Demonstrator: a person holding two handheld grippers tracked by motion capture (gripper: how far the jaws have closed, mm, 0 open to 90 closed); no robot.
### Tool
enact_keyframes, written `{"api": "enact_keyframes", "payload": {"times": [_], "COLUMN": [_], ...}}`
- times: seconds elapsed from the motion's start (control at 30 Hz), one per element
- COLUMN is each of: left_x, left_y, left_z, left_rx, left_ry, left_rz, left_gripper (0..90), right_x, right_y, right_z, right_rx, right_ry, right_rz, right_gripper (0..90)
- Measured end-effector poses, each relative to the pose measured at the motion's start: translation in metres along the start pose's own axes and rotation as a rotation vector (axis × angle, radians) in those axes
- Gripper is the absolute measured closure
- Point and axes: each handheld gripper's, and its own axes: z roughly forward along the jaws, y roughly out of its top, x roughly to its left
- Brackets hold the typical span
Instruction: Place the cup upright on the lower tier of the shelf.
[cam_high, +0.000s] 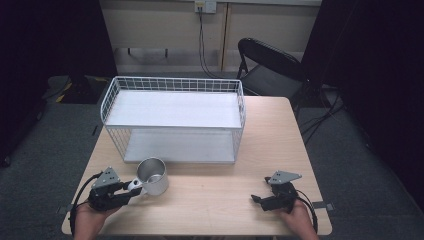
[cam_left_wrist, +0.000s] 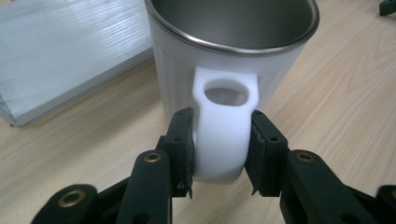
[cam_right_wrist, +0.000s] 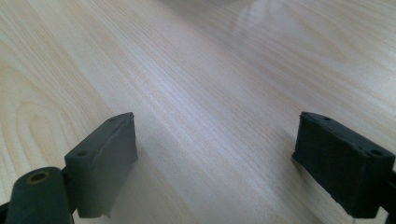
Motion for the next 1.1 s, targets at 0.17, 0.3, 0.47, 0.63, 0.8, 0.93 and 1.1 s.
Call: {"api": "enact_keyframes", "payload": {"times": [0.17, 0.3, 0.47, 0.63, 0.8, 0.93, 1.1], "left_x": [-0.0021, -0.0044, -0.0048, -0.0052, -0.0051, -0.0047, -0.0050], "left_y": [0.0023, 0.0039, 0.0038, 0.0052, 0.0060, 0.0065, 0.0067], "left_z": [-0.0008, -0.0002, -0.0027, -0.0042, -0.0071, -0.0092, -0.0099], "left_rx": [0.013, 0.007, -0.023, -0.034, -0.041, -0.047, -0.054], "left_ry": [0.010, 0.025, 0.033, 0.053, 0.079, 0.097, 0.103], "left_rz": [0.041, 0.048, 0.021, 0.006, -0.007, -0.011, -0.027], "left_gripper": [71.1, 71.5, 71.7, 71.8, 72.0, 72.1, 72.1], "right_x": [0.0000, 0.0000, 0.0000, -0.0001, 0.0000, 0.0000, 0.0000], "right_y": [0.0000, 0.0000, 0.0000, 0.0000, 0.0000, 0.0000, 0.0000], "right_z": [0.0000, 0.0000, 0.0000, 0.0000, 0.0000, 0.0000, 0.0000], "right_rx": [0.000, 0.000, 0.000, 0.000, 0.000, 0.000, 0.000], "right_ry": [0.000, 0.000, 0.000, 0.000, 0.000, 0.000, 0.000], "right_rz": [0.000, 0.000, 0.000, 0.000, 0.000, 0.000, 0.000], "right_gripper": [12.2, 12.2, 12.2, 12.2, 12.2, 12.2, 12.2]}}
